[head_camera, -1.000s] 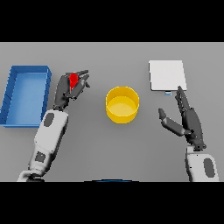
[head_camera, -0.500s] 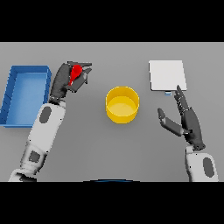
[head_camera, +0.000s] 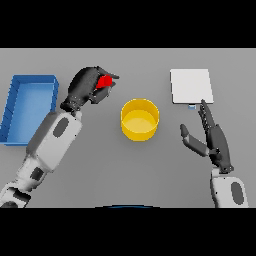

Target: Pick up the red beaker and tilt it to pour out 1 green nut into yellow bowl. Pick up the yellow bowl and place it on the metallic measuring scale.

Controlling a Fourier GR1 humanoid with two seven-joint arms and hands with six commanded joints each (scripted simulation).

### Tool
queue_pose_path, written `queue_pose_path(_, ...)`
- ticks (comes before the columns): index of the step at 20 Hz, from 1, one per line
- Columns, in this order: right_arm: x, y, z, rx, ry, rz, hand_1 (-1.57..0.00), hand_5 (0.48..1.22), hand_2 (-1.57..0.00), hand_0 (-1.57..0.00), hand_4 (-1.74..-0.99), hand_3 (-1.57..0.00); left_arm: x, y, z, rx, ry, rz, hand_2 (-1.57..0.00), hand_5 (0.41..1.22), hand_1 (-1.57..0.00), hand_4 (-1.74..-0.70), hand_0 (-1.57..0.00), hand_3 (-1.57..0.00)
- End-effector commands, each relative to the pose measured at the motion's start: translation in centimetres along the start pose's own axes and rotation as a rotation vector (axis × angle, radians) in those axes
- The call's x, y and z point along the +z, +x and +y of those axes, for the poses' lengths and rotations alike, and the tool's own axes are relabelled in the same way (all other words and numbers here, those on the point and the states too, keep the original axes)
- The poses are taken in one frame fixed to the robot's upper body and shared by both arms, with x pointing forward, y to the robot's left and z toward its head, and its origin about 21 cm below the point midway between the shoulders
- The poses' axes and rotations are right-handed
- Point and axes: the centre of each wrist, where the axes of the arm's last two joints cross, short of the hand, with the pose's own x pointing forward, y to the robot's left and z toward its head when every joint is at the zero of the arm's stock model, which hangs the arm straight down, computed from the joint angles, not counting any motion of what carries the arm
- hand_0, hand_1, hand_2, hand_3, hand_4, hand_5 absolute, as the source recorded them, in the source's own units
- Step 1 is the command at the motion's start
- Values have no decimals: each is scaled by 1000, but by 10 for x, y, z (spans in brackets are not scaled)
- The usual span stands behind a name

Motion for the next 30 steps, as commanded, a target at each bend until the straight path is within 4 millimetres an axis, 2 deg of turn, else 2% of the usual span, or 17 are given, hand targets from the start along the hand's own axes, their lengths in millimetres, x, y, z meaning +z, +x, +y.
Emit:
queue_pose_path(1,-1,1,-2,3,-1,-5,1,690,1,1,-1280,1,-5,8,0,-82,-34,-1,-1570,1136,-1570,-1715,-1570,-1569)
queue_pose_path(4,2,1,0,12,-3,-8,1,695,1,1,-1290,1,-16,22,0,-285,-141,-19,-1570,1172,-1570,-1728,-1570,-1570)
queue_pose_path(7,3,2,-1,21,-2,1,1,694,1,1,-1290,1,-20,26,-2,-454,-259,-51,-1571,1196,-1571,-1734,-1571,-1570)
queue_pose_path(10,1,1,2,-16,-1,18,1,678,1,1,-1284,1,-32,42,2,-613,-353,-68,-1571,1208,-1571,-1606,-1571,-1571)
queue_pose_path(13,1,-2,1,-45,-15,34,1,651,1,1,-1279,1,-37,54,-4,-784,-431,-52,-1571,1214,-1571,-1663,-1571,-1355)
queue_pose_path(19,1,-4,3,-86,-24,29,1,607,1,1,-1301,1,-52,79,-9,-1050,-532,-93,-1571,1219,-1571,-1709,-1571,-1203)
queue_pose_path(23,0,-3,-1,-75,-14,32,1,601,1,1,-1300,1,-57,98,-19,-1203,-547,-179,-1571,1220,-1571,-1726,-1571,-1420)
queue_pose_path(25,-1,-4,0,-66,-19,40,1,599,1,1,-1298,1,-57,104,-26,-1275,-551,-189,-1571,1221,-1571,-1731,-1571,-1475)
queue_pose_path(30,1,-4,-1,-64,-25,36,1,604,1,1,-1287,1,-56,106,-39,-1452,-560,-239,-1571,1221,-1571,-1737,-1571,-1539)
